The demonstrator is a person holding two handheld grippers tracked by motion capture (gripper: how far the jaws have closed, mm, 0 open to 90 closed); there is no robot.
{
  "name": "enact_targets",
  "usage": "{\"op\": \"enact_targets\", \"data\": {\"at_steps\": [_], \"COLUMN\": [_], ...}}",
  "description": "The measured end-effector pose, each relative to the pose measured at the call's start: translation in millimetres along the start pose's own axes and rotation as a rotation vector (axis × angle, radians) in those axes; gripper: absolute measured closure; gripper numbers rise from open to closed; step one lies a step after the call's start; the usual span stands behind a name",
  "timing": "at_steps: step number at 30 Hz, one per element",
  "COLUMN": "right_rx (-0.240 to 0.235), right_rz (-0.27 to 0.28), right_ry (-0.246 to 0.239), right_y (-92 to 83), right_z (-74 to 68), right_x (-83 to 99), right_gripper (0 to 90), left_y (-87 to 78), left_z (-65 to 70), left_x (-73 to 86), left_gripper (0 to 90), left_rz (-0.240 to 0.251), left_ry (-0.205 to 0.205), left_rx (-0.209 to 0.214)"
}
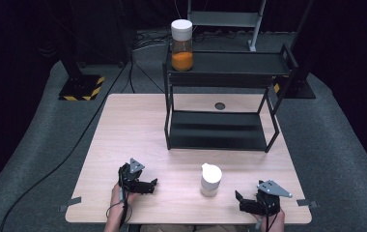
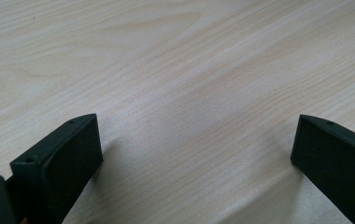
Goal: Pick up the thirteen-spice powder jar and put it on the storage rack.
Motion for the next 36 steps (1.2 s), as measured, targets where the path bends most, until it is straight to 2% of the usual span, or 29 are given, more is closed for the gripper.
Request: {"op": "enact_targets", "data": {"at_steps": [7, 10, 19, 27, 36], "right_rx": [-0.096, -0.106, -0.192, -0.224, -0.225], "right_rz": [0.018, 0.009, 0.003, 0.02, 0.047], "right_ry": [-0.056, -0.084, -0.11, -0.102, -0.095], "right_y": [6.5, 17.5, 44.7, 64.4, 69.2], "right_z": [-37.6, -47.1, -67.0, -71.9, -70.9], "right_x": [-7.9, -7.6, -12.2, -16.2, -16.8], "right_gripper": [0.0, 0.0, 0.0, 0.0, 0.6], "left_y": [0.0, 0.0, 0.0, 0.0, -0.1], "left_z": [0.0, 0.0, -0.1, -0.1, 0.0], "left_x": [0.0, 0.0, 0.0, 0.0, 0.0], "left_gripper": [1.6, 1.6, 1.6, 1.6, 1.6], "left_rz": [0.0, 0.0, 0.0, 0.0, 0.0], "left_ry": [0.0, 0.0, 0.0, 0.0, 0.0], "left_rx": [0.0, 0.0, 0.0, 0.001, 0.0]}}
Point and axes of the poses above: each handheld gripper's, and its own axes: y roughly forward along the jaws, x roughly out of its underside, z roughly to its right, the point moved 10 cm from there along y, roughly forward along the jaws, and after that the axes turned 15 degrees about z, right-handed, at the moved point
